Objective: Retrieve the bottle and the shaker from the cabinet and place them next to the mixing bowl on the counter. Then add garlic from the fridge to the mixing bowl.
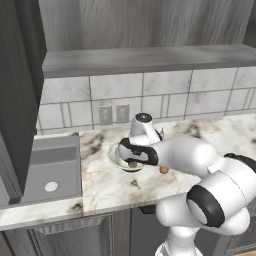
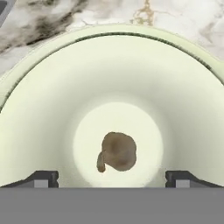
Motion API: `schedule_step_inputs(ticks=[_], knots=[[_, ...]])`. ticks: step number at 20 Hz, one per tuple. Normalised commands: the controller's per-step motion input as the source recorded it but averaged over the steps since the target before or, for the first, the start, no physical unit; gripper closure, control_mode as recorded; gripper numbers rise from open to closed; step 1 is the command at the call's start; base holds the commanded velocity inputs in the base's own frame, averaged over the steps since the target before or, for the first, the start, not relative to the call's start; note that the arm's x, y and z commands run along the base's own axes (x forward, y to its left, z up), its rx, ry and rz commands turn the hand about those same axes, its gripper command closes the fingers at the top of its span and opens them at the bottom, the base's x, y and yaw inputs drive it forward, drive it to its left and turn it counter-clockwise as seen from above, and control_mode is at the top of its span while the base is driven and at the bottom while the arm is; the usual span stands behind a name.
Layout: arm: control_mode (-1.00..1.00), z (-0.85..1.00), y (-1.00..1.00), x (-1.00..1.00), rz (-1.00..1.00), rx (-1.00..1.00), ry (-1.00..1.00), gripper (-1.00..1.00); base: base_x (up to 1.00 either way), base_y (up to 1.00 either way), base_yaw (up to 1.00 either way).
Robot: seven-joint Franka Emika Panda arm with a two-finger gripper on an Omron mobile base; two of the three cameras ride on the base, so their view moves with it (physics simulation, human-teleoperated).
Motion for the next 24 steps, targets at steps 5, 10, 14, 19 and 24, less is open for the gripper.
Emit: schedule_step_inputs(ticks=[5,10,14,19,24], knots=[[-1.0,0.95,-0.19,-0.18,-0.02,0.05,0.0,-1.0,0.0,0.0,0.0],[-1.0,0.87,-0.38,-0.31,-0.06,0.1,0.0,-1.0,0.0,0.0,0.0],[-1.0,0.76,-0.51,-0.45,-0.09,0.03,0.01,-1.0,0.0,0.0,0.0],[-1.0,0.59,-0.46,-0.62,-0.09,0.0,0.01,-1.0,0.0,0.0,0.0],[-1.0,0.11,-0.34,-0.97,-0.14,0.0,-0.06,-1.0,0.0,0.0,0.0]])
